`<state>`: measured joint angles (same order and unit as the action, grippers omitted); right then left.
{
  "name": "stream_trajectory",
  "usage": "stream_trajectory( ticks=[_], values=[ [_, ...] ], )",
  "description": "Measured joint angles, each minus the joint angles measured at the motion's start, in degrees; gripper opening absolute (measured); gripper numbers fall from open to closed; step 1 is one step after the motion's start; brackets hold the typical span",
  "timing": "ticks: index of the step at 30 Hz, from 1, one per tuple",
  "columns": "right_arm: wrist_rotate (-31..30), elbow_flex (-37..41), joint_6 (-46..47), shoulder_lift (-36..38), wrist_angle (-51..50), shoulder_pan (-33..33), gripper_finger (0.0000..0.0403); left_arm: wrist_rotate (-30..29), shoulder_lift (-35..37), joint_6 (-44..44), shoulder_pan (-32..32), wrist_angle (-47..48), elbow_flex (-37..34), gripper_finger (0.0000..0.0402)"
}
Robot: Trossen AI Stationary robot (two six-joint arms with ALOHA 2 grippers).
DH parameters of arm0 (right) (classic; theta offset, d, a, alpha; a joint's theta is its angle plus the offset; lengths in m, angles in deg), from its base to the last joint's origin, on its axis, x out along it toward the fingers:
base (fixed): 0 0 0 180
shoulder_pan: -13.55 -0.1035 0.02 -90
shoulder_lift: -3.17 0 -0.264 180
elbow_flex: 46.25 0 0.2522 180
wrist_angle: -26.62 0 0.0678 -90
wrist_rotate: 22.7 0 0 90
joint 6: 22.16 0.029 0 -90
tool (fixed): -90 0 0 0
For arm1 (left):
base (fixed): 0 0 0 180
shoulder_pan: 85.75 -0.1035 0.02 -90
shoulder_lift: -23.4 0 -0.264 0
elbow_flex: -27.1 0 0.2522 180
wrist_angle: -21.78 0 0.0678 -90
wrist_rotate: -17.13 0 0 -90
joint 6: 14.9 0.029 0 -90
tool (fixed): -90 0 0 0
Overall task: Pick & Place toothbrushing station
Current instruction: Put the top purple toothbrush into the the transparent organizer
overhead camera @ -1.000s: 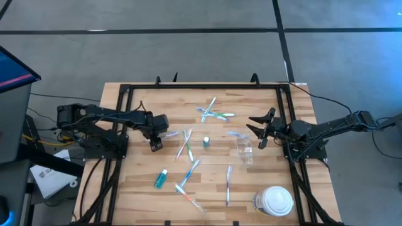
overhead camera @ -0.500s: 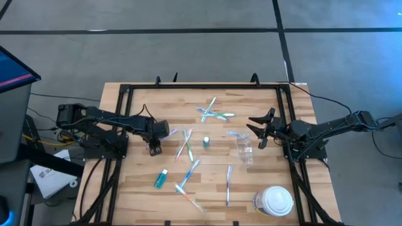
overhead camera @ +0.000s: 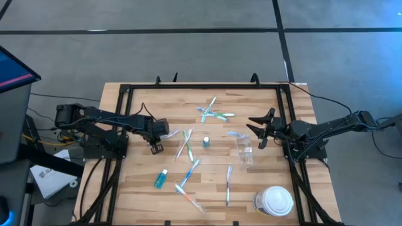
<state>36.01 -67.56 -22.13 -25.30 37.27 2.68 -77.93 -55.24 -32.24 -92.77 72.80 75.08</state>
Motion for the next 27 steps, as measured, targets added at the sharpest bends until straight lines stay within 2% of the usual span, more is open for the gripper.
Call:
stream_trajectory(
  ticks=[5,17,21,27],
  values=[
    [0.0,0.0,0.0,0.0,0.0,0.0,0.0136,0.2,1.7,-0.8,0.0,0.2,0.0,0.0002],
    [0.0,0.0,0.0,0.0,0.0,0.0,0.0133,-0.7,16.1,-2.3,0.0,-0.9,-0.2,0.0001],
    [0.0,0.0,0.0,0.0,0.1,0.0,0.0133,-0.7,19.9,-2.2,0.0,-4.6,-0.2,0.0001],
    [0.0,0.0,0.1,0.0,1.8,0.0,0.0133,-0.8,22.4,-2.2,0.0,-15.5,-0.1,0.0]
  ],
)
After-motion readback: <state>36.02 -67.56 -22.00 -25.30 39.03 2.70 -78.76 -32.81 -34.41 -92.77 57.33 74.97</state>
